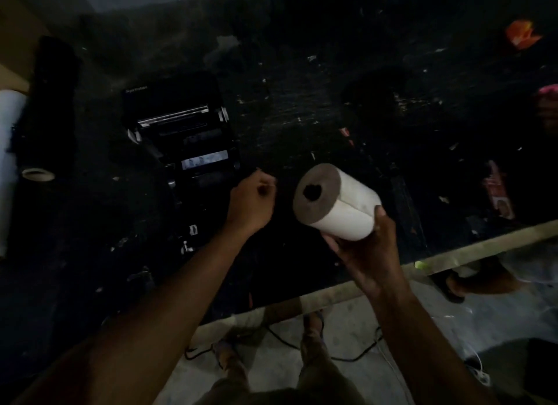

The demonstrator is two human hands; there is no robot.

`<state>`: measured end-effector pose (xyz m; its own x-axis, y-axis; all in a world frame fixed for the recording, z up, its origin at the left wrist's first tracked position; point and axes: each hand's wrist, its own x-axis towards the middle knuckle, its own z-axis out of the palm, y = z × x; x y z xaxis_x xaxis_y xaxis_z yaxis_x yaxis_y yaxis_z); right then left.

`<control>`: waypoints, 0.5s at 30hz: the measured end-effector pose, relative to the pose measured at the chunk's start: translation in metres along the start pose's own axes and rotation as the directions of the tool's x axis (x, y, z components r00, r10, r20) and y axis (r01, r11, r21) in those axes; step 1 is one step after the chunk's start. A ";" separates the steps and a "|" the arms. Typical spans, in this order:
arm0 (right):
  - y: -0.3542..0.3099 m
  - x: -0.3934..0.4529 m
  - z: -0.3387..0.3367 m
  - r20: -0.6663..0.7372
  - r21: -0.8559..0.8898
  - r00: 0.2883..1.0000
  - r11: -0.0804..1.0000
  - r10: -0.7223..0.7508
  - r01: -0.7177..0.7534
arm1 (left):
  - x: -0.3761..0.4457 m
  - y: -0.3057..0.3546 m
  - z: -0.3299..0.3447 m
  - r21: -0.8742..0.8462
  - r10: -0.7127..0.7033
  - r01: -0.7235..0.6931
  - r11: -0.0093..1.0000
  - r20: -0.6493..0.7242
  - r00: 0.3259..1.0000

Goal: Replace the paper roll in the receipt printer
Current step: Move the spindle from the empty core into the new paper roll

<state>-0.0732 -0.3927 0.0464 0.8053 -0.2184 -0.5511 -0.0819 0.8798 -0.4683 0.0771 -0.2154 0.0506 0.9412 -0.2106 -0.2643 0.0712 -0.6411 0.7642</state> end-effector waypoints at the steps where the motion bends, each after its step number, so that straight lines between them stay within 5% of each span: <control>1: -0.006 -0.001 -0.004 -0.002 0.002 1.000 1.000 -0.027 0.027 | 0.012 -0.003 0.011 0.157 0.054 -0.068 0.985 0.090 0.994; 4: -0.018 -0.004 -0.017 -0.033 0.022 0.996 0.996 -0.081 0.082 | 0.036 -0.007 0.039 0.439 0.077 -0.234 0.868 0.346 0.935; 9: -0.027 -0.011 -0.031 -0.082 0.063 0.990 0.991 -0.116 0.122 | 0.053 -0.013 0.065 0.655 0.025 -0.345 0.673 0.446 0.895; 15: -0.026 -0.022 -0.043 -0.079 0.086 0.990 0.989 -0.117 0.123 | 0.062 -0.023 0.066 0.507 0.018 -0.183 0.842 0.314 0.949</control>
<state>-0.1146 -0.4290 0.0409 0.7605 -0.3523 -0.5455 0.0689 0.8791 -0.4716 0.1118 -0.2626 -0.0225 0.7912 -0.4427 -0.4219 -0.2803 -0.8757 0.3933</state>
